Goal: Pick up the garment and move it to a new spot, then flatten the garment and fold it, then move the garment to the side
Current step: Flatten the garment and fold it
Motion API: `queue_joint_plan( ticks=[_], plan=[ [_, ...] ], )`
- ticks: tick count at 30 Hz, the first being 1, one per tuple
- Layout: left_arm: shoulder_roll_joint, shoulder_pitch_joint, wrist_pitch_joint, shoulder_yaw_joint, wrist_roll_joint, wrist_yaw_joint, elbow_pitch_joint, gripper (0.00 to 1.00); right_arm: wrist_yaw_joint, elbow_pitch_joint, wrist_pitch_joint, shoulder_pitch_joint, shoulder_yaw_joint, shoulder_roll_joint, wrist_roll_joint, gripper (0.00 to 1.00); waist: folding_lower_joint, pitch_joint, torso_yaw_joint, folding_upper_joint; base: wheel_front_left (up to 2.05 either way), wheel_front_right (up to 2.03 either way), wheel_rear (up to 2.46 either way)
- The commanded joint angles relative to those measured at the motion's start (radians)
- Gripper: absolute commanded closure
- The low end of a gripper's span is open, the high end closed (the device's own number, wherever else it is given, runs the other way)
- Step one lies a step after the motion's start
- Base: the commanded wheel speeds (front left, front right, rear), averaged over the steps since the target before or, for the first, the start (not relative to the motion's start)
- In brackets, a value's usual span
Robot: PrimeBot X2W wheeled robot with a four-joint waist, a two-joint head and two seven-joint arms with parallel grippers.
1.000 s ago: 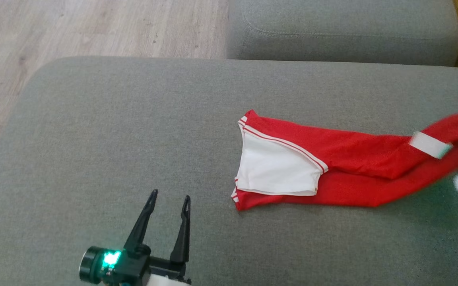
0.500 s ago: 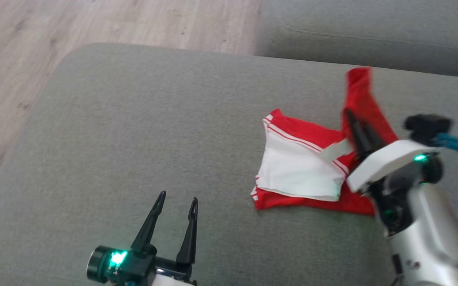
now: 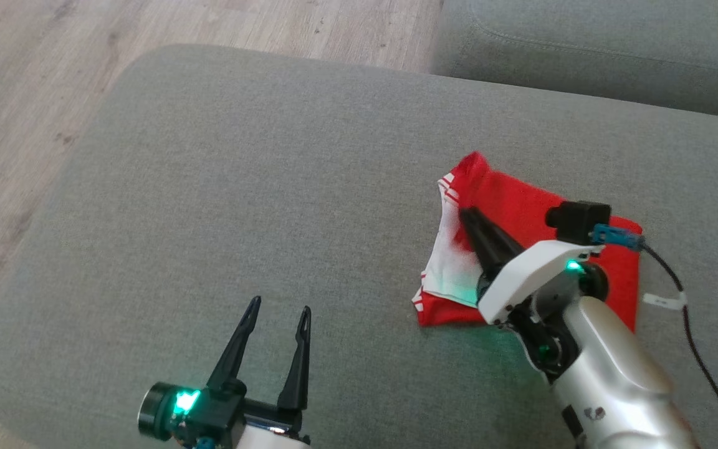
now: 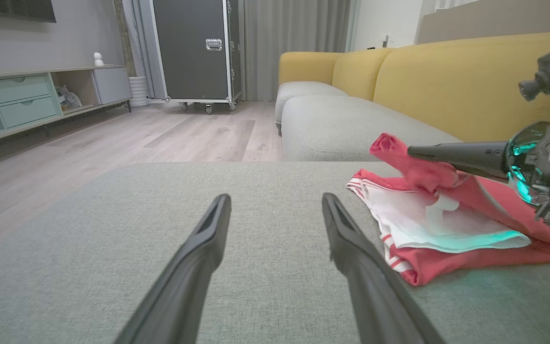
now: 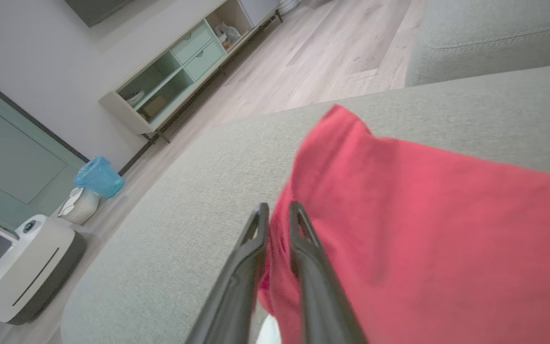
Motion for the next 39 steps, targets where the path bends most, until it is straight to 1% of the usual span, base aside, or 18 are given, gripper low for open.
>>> queue_joint_plan(
  ticks=[1, 5, 10, 15, 19, 22, 25, 28, 32, 36, 39],
  plan=[
    [-0.011, -0.049, -0.010, 0.034, 0.011, -0.005, -0.024, 0.00, -0.001, -0.018, -0.023, -0.047, 0.036, 0.018, 0.025, 0.00, -0.0001, -0.002, -0.002, 0.0000, 0.00, 0.00, 0.00],
    [-0.013, -0.049, -0.010, 0.043, 0.010, -0.003, -0.012, 0.00, -0.001, 0.019, -0.064, -0.069, 0.097, 0.018, 0.077, 0.00, -0.0001, -0.016, -0.018, 0.0000, 0.00, 0.00, 0.00],
    [-0.015, -0.030, -0.010, 0.067, -0.009, 0.002, -0.008, 0.00, -0.001, 0.034, -0.136, -0.058, 0.101, 0.007, 0.049, 0.00, -0.0001, -0.053, -0.054, 0.0000, 0.00, 0.00, 0.00],
    [-0.016, 0.005, -0.010, 0.100, -0.035, 0.017, -0.008, 0.00, -0.001, -0.008, -0.246, 0.012, 0.084, -0.074, 0.004, 0.00, -0.0001, -0.098, -0.107, 0.0000, 0.00, 0.00, 0.00],
    [-0.017, 0.022, -0.010, 0.121, -0.047, 0.024, -0.012, 0.00, -0.001, -0.075, -0.324, 0.080, 0.054, -0.145, -0.023, 0.00, -0.0001, -0.120, -0.153, 0.0000, 0.00, 0.00, 0.00],
    [-0.017, 0.031, -0.010, 0.133, -0.048, 0.025, -0.014, 0.00, -0.001, -0.132, -0.354, 0.142, 0.017, -0.194, -0.059, 0.00, -0.0001, -0.137, -0.182, 0.0000, 0.00, 0.00, 0.00],
    [-0.017, 0.041, -0.010, 0.141, -0.047, 0.024, -0.016, 0.00, -0.001, -0.192, -0.363, 0.219, -0.050, -0.222, -0.092, 0.00, -0.0001, -0.153, -0.206, 0.0000, 0.00, 0.00, 0.00],
    [-0.017, 0.054, -0.010, 0.147, -0.044, 0.025, -0.019, 0.00, -0.001, -0.279, -0.363, 0.313, -0.143, -0.217, -0.131, 0.00, -0.0001, -0.168, -0.224, 0.0000, 0.00, 0.00, 0.00],
    [-0.017, 0.080, -0.010, 0.158, -0.037, 0.030, -0.015, 0.00, -0.001, -0.355, -0.364, 0.434, -0.223, -0.188, -0.171, 0.00, -0.0001, -0.187, -0.244, 0.0000, 0.00, 0.00, 0.00],
    [-0.017, 0.097, -0.010, 0.166, -0.038, 0.031, -0.010, 0.00, -0.001, -0.381, -0.364, 0.500, -0.240, -0.177, -0.218, 0.00, -0.0001, -0.198, -0.250, 0.0000, 0.00, 0.00, 0.00],
    [-0.017, 0.117, -0.010, 0.173, -0.038, 0.033, -0.006, 0.00, -0.001, -0.387, -0.364, 0.548, -0.219, -0.176, -0.274, 0.00, -0.0001, -0.210, -0.253, 0.0000, 0.00, 0.00, 0.00]
  ],
)
